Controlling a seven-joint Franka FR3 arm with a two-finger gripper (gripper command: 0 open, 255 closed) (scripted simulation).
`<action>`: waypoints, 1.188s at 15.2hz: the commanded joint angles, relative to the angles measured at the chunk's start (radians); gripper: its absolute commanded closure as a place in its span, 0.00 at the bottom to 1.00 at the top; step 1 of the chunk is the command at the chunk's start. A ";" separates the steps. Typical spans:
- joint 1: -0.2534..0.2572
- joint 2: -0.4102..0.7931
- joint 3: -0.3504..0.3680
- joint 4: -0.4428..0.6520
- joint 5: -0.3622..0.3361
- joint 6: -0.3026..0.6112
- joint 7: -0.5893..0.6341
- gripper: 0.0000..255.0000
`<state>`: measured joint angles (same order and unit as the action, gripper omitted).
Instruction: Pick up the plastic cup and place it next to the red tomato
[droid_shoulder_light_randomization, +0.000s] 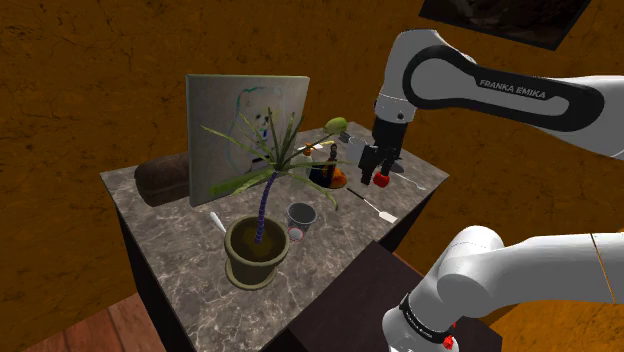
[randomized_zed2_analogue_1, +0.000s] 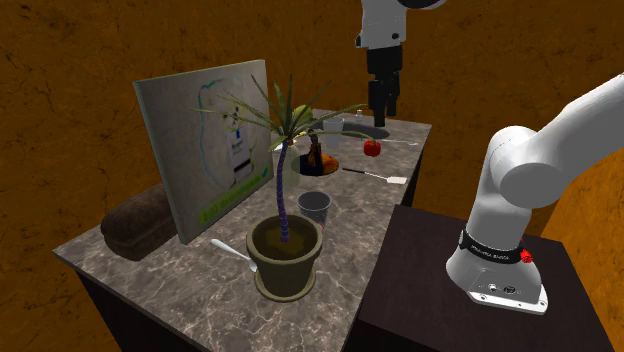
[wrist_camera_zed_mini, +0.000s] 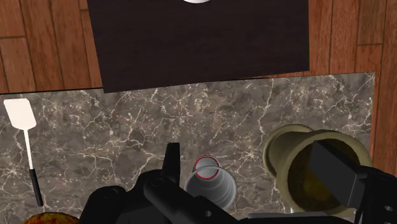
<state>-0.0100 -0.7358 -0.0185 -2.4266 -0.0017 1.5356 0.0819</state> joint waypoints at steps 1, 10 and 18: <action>0.000 0.000 0.000 0.000 0.000 0.000 0.000 0.00; 0.012 0.250 0.024 -0.065 0.010 0.328 0.026 0.00; 0.018 0.543 0.043 -0.019 0.008 0.587 0.052 0.00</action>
<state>0.0077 -0.2338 0.0224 -2.4636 0.0075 2.0967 0.1305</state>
